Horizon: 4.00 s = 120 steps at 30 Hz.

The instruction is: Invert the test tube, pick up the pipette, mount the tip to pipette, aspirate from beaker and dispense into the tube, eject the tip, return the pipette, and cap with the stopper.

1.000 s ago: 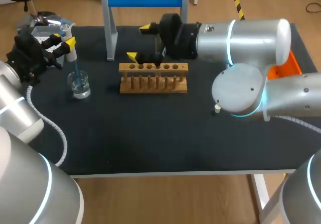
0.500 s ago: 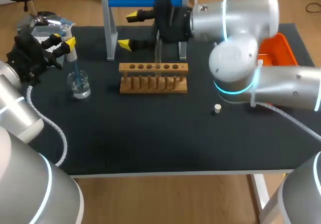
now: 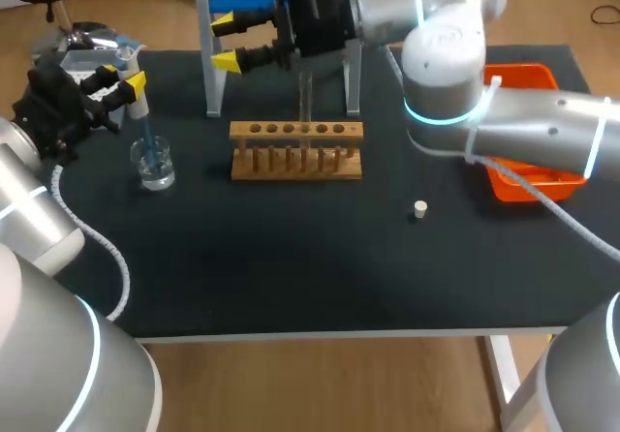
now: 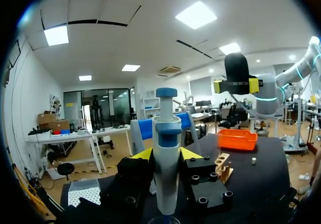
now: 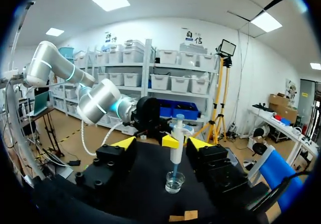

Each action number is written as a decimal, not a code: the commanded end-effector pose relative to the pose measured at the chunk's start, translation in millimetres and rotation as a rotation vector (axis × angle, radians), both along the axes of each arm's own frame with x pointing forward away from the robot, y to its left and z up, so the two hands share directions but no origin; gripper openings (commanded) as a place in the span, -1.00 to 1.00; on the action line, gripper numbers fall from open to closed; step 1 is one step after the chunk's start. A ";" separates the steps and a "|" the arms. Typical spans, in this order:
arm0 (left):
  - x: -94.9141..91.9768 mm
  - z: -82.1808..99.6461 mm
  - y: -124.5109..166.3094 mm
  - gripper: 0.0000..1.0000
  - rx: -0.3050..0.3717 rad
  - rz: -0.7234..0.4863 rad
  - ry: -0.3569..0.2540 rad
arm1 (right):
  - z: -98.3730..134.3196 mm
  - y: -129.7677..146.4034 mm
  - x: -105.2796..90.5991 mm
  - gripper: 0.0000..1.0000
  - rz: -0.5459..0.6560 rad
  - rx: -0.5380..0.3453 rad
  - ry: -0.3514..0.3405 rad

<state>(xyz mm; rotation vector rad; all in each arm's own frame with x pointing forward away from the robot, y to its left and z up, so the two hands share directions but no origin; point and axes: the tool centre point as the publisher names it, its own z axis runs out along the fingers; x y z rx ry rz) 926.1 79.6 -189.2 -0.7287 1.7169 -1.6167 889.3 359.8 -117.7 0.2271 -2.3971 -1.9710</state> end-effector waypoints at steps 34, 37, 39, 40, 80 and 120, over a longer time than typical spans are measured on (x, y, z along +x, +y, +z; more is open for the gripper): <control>-0.3 0.0 -0.9 -1.00 0.000 0.003 -0.001 | 20.3 82.7 9.4 -1.00 0.150 0.163 0.021; -0.3 0.0 -0.9 -1.00 0.000 0.003 -0.001 | 20.0 90.4 10.3 -1.00 0.145 0.171 0.011; -0.3 0.0 -0.9 -1.00 0.000 0.003 -0.001 | 20.0 94.4 11.3 -1.00 0.146 0.185 0.016; -0.3 0.0 -0.9 -1.00 0.000 0.003 -0.001 | 20.0 96.3 12.1 -1.00 0.143 0.191 0.018; -0.3 0.0 -0.9 -1.00 0.000 0.003 -0.001 | 16.3 133.3 15.3 -1.00 0.081 0.178 0.158; -0.3 0.0 -0.9 -1.00 0.000 0.003 -0.001 | -0.6 139.2 18.4 -1.00 0.059 0.162 0.132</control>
